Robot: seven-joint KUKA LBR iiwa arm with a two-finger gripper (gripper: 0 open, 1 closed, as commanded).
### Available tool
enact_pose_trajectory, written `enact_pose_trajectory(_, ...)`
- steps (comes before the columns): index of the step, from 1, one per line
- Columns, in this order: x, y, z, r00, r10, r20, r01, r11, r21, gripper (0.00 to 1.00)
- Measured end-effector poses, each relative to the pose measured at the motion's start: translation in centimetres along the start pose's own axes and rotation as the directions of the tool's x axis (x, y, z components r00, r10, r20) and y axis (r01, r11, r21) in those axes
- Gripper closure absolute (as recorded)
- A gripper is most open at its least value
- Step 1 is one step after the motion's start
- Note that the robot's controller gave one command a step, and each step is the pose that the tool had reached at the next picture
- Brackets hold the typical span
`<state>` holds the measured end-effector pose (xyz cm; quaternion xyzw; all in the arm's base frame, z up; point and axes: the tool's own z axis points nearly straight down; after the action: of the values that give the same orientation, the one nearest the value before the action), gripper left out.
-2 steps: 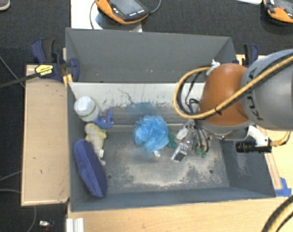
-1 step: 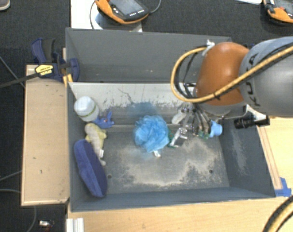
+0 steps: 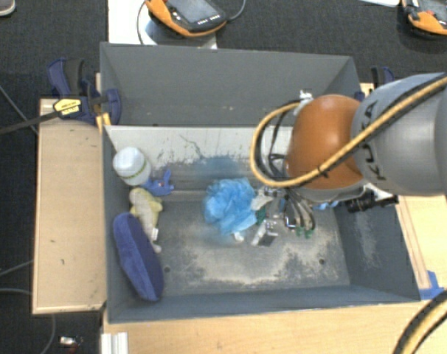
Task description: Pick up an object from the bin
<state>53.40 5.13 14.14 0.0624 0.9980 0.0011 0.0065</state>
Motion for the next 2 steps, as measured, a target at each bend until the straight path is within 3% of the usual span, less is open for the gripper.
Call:
enact_pose_trajectory(1, -0.94, 6.11, 1.12, 0.978, -0.206, 0.018, 0.206, 0.978, 0.0, 1.0)
enact_pose_trajectory(2, -0.95, 6.04, 1.12, 0.978, -0.206, 0.018, 0.206, 0.979, 0.001, 1.0)
